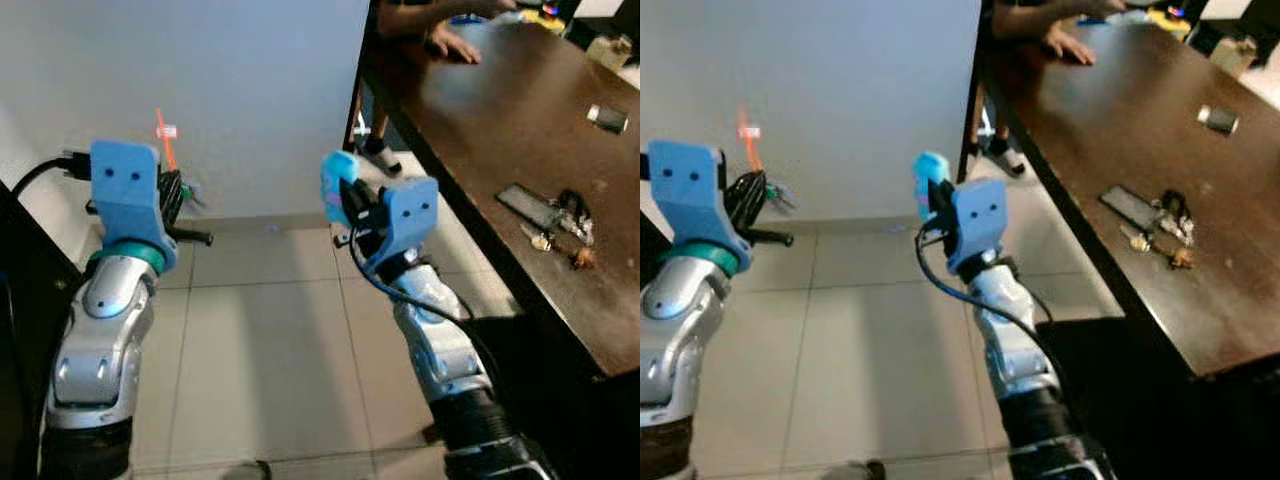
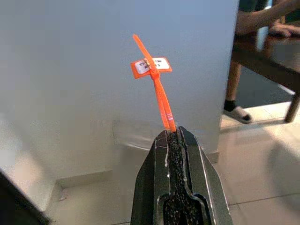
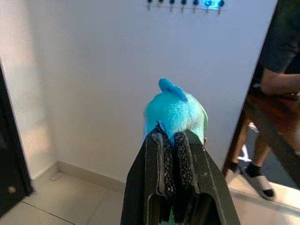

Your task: Hang keys on a hook

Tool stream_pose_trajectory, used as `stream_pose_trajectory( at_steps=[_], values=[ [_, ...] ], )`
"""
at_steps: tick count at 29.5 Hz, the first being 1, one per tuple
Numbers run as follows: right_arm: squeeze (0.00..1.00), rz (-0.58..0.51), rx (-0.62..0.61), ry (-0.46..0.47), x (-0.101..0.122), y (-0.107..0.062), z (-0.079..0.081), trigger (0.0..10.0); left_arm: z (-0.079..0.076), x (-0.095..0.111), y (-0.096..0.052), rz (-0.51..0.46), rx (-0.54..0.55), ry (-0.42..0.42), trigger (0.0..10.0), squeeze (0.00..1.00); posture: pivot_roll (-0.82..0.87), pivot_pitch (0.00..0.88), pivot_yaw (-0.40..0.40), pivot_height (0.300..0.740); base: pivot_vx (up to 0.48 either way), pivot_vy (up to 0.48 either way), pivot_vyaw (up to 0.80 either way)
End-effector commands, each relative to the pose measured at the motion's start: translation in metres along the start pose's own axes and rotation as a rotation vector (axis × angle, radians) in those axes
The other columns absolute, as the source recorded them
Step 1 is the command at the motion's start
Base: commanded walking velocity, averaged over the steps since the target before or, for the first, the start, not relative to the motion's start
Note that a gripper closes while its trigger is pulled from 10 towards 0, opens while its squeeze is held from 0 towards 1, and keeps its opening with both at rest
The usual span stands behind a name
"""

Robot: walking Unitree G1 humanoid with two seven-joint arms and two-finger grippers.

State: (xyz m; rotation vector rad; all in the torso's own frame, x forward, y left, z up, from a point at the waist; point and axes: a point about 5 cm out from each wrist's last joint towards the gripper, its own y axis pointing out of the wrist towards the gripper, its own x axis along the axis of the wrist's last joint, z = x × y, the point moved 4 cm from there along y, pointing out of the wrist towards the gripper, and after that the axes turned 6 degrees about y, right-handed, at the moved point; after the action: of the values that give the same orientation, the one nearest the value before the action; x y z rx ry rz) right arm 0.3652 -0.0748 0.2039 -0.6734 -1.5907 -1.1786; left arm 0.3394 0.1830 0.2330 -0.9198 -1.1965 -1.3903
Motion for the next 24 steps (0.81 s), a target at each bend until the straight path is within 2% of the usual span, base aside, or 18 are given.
stream_pose_trajectory(
  at_steps=[1, 24],
  values=[
    [0.00, -0.006, -0.006, 0.013, 0.0000, -0.0005, -0.0001, 10.0, 0.0025, -0.0018, -0.0009, 0.005, 0.006, 0.003, 10.0, 0.00, 0.14, 0.000, 0.035, 0.740, 0.296, 0.000, 0.00],
    [0.00, -0.009, 0.004, 0.015, 0.0003, -0.0008, 0.0012, 10.0, 0.0028, -0.0020, -0.0009, 0.006, 0.010, 0.004, 10.0, 0.00, 0.14, 0.000, 0.036, 0.740, 0.325, 0.000, 0.00]
  ],
)
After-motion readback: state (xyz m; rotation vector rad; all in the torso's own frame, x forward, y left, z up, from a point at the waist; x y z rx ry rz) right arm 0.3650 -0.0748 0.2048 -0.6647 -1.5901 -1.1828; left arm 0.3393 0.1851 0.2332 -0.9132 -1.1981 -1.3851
